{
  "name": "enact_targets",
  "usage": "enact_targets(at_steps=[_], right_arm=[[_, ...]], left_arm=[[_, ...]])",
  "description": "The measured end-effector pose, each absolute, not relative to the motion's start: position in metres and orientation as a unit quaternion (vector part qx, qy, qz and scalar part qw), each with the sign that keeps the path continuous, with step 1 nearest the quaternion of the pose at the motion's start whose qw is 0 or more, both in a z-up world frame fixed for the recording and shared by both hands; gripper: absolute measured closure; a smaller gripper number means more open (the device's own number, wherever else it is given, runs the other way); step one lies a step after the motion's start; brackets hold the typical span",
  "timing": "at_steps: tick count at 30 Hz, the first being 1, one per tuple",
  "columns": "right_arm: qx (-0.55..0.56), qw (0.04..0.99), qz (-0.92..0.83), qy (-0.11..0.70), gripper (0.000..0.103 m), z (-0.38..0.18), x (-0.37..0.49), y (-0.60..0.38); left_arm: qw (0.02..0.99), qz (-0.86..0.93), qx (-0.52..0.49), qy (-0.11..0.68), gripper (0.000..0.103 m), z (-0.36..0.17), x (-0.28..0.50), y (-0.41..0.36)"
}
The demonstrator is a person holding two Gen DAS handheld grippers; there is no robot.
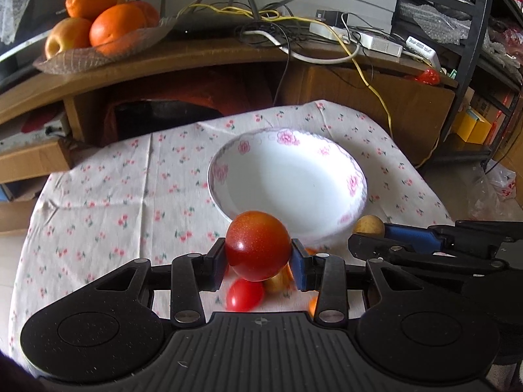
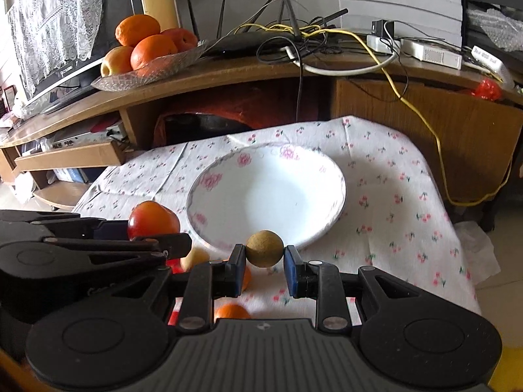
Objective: Organize fruits
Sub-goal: 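Lift and carry the tan fruit and tomato over the white bowl with both tools, then open the left tool to drop the tomato while the right tool releases the tan fruit into the bowl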
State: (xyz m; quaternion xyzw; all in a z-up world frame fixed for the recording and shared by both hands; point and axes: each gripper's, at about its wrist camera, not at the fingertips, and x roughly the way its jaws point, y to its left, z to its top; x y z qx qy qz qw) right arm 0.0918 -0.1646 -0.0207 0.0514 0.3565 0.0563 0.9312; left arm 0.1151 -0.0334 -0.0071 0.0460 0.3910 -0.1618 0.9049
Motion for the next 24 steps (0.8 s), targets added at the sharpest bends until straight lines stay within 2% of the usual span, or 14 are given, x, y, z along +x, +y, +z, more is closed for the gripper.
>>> enact_targets(at_steps=[24], right_arm=[[0.036,0.930,0.069,0.359,0.077,-0.053,0.166,-0.179]], left_arm=[[0.900,-0.154,0.068,0.402,0.056,-0.034,0.185,-0.049]])
